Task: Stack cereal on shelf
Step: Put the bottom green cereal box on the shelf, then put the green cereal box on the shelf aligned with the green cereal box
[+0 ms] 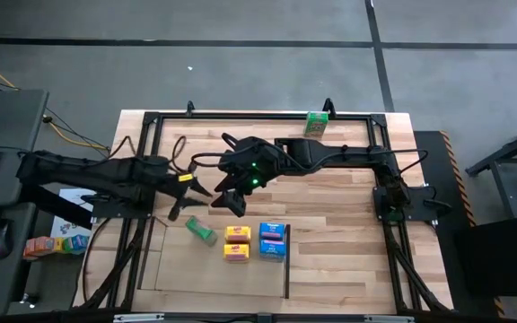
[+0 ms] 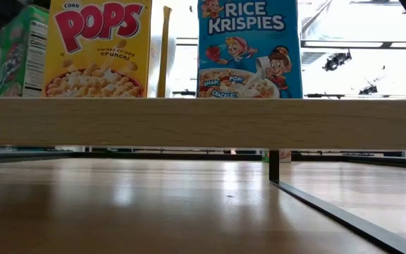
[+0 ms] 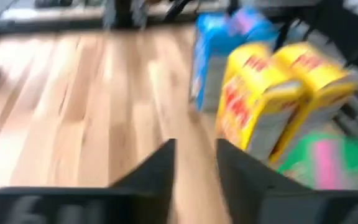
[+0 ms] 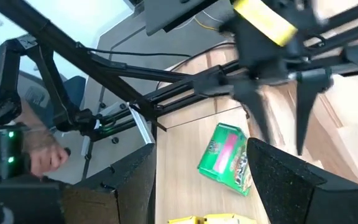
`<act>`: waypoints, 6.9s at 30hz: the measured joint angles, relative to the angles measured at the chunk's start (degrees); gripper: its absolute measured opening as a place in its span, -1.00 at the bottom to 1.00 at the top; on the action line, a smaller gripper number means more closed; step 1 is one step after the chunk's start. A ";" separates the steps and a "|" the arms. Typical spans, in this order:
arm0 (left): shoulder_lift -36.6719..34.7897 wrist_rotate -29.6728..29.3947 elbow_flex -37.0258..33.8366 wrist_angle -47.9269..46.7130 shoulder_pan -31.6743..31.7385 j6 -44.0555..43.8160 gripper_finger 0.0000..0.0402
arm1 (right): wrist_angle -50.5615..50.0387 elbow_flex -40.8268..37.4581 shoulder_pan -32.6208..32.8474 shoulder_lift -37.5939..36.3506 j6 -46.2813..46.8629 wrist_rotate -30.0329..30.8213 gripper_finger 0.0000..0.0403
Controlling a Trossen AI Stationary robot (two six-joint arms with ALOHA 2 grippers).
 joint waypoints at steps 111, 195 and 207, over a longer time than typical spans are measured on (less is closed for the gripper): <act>4.13 -19.42 17.09 3.81 1.19 -14.67 -0.92 | -18.18 -51.55 -44.81 -28.25 -28.52 20.76 0.27; 39.02 3.56 30.29 5.60 10.37 -13.51 0.52 | -16.14 -33.05 -7.41 -20.26 -13.55 11.37 -0.50; 38.65 -11.01 30.45 7.23 2.77 -16.96 0.52 | -12.69 -32.83 -2.99 -20.31 -16.73 11.02 -0.50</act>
